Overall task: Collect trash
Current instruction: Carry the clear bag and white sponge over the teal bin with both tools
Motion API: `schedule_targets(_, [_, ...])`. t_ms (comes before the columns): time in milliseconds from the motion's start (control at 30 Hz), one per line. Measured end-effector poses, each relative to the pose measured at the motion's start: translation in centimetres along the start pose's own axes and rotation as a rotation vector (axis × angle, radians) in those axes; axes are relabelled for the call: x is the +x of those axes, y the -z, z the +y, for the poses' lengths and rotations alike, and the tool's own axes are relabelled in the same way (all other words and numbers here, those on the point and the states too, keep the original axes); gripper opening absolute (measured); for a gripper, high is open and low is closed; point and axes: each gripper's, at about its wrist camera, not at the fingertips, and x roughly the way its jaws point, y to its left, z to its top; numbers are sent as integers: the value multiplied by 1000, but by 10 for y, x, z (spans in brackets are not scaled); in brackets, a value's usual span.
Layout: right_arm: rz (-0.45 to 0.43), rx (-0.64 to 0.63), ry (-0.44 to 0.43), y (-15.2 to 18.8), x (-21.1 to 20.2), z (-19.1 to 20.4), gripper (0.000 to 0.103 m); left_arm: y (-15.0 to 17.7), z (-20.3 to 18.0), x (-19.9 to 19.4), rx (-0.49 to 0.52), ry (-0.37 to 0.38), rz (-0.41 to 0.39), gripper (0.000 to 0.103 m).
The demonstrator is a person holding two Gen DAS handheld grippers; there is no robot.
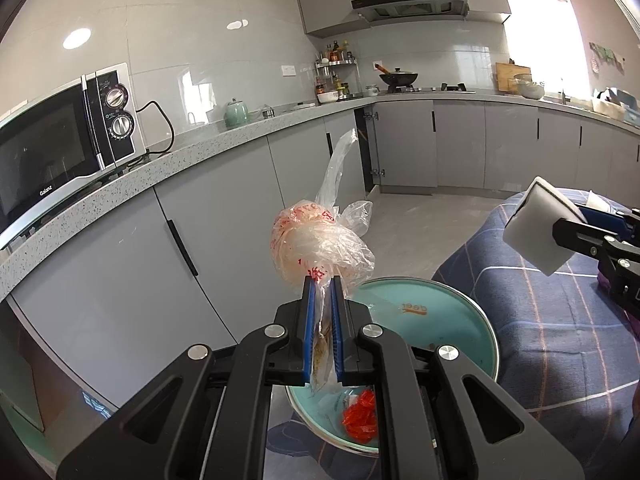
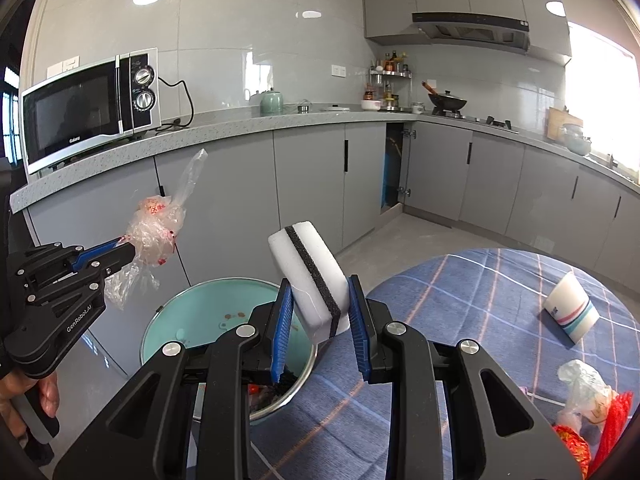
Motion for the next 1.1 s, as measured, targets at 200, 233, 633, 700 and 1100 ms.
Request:
schedule_targets(200, [7, -15, -13, -2, 6, 8, 28, 1, 4, 2, -4, -1, 6, 8])
schedule_targets(233, [8, -18, -15, -2, 6, 9, 28, 1, 2, 2, -4, -3, 7, 8])
schedule_targets(633, [17, -28, -22, -4, 13, 13, 28, 2, 6, 2, -9, -5, 12, 8])
schedule_targets(700, [19, -29, -24, -4, 14, 14, 28, 2, 5, 2, -9, -2, 14, 8])
schedule_targets(1100, [31, -40, -27, -4, 23, 21, 28, 3, 8, 4, -9, 1, 21, 8])
